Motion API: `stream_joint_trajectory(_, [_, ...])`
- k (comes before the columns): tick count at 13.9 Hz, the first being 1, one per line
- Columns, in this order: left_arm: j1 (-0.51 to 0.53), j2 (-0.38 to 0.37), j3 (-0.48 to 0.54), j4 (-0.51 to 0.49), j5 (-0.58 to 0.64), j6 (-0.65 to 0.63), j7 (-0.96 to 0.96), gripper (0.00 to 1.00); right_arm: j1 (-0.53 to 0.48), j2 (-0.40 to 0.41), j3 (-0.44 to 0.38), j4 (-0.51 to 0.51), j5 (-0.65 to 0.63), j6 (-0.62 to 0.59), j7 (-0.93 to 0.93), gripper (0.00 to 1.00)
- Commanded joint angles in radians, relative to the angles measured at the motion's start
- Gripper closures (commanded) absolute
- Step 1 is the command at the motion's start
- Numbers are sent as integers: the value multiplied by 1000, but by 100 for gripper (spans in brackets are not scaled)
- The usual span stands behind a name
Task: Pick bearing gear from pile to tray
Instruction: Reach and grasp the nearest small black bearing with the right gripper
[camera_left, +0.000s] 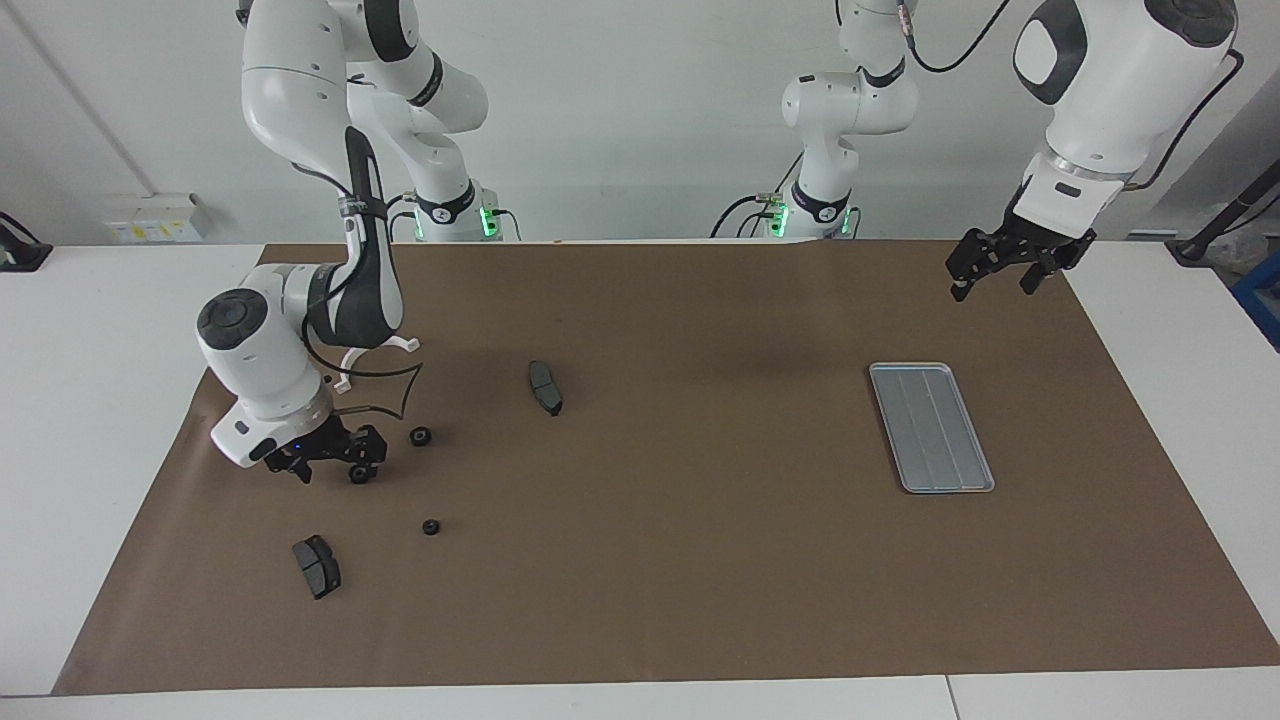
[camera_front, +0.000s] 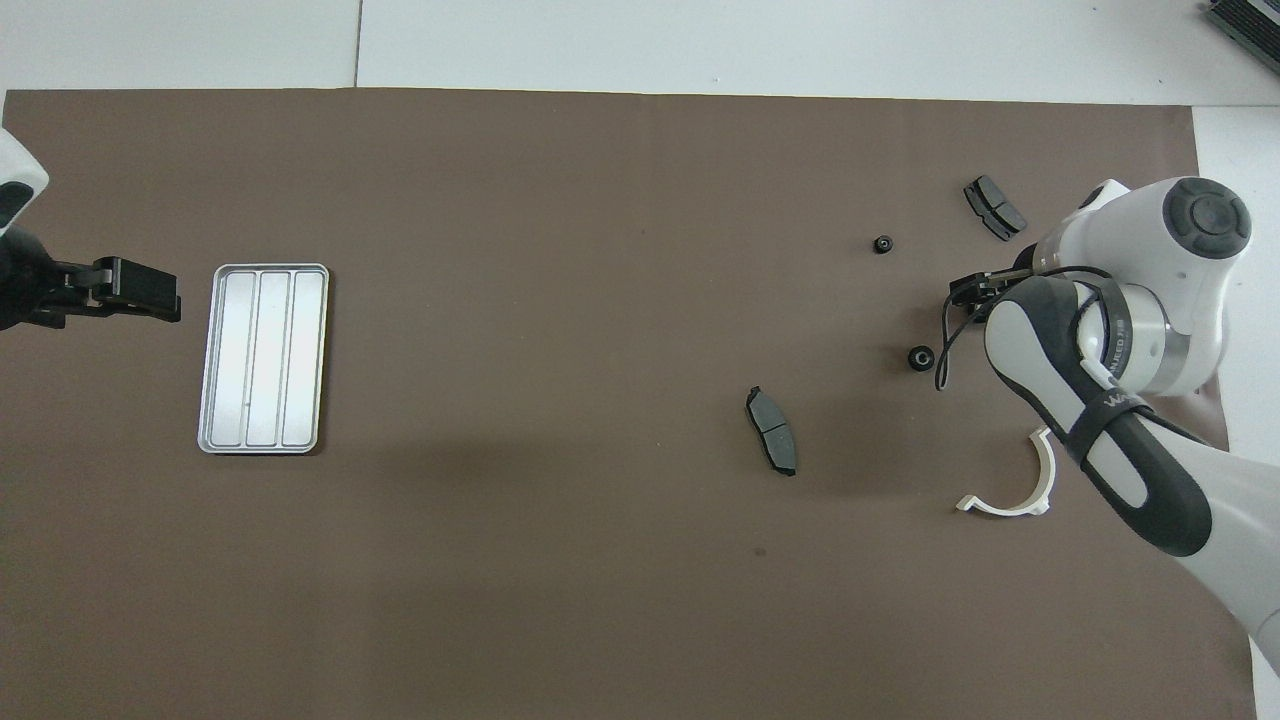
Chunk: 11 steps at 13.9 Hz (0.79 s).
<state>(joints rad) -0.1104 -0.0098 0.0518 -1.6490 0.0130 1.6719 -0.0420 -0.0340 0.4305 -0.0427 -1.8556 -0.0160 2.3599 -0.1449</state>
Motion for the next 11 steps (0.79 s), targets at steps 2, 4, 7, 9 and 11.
stream_joint_trajectory(2, [-3, -15, 3, -20, 7, 19, 50, 0, -9, -19, 7, -62, 4, 36, -28, 6])
stream_joint_trajectory(4, [-3, -15, 3, -22, 7, 16, 50, 0, -10, -22, 7, -63, 5, 25, -28, 10])
stream_joint_trajectory(7, [-3, -15, 3, -20, 7, 15, 48, 0, -9, -32, 7, -74, 5, 16, -28, 11])
stream_joint_trajectory(9, [-5, -15, 5, -20, 7, 15, 40, 0, -9, -35, 7, -82, 5, 18, -28, 18])
stream_joint_trajectory(11, [-3, -15, 6, -20, 7, 6, 40, 0, -7, -36, 7, -82, 5, 19, -28, 36])
